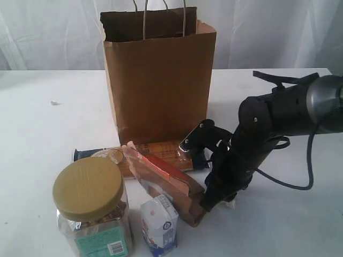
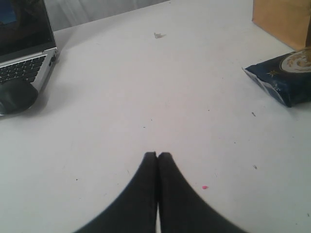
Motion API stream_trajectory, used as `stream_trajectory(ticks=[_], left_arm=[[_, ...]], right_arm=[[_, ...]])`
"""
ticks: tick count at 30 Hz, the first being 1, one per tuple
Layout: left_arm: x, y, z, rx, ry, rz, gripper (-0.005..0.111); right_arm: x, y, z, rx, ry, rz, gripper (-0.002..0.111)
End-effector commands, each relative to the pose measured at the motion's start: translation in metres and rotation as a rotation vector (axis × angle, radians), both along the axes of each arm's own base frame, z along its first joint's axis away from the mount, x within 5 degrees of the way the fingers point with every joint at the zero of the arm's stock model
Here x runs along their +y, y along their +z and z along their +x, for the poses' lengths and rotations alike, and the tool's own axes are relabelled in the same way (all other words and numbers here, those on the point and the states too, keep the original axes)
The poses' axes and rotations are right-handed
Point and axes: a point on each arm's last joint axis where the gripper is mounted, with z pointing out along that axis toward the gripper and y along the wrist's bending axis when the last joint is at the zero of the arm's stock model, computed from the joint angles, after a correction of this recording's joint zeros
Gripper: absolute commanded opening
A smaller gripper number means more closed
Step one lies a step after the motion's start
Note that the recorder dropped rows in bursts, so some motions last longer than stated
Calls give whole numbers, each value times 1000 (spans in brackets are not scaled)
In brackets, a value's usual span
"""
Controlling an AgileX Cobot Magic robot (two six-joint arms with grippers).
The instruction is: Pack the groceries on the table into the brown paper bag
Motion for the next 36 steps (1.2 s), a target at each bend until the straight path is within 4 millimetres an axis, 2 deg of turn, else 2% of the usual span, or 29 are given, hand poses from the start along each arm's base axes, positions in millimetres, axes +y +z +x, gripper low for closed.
stream_trajectory(ticks=[1,9,18,21,24,29,36], left_arm=[[0,-1,0,-3,3,-4,0],[0,-1,0,-3,3,-4,0],[0,-1,0,-3,3,-4,0],[0,-1,0,-3,3,-4,0],[0,-1,0,-3,3,-4,0],[0,-1,0,-3,3,-4,0],[0,-1,0,-3,3,-4,0]], right_arm=[[1,2,1,-14,-4,7,41],[1,0,1,-3,-11,3,39],[0,-1,-2,30,-7,-12,8],[0,2,-1,22,-6,-10,1],[1,10,1,-4,0,2,0],[1,39,1,-46,3,31,0],[-6,78,-14,-85,-74,96,0]])
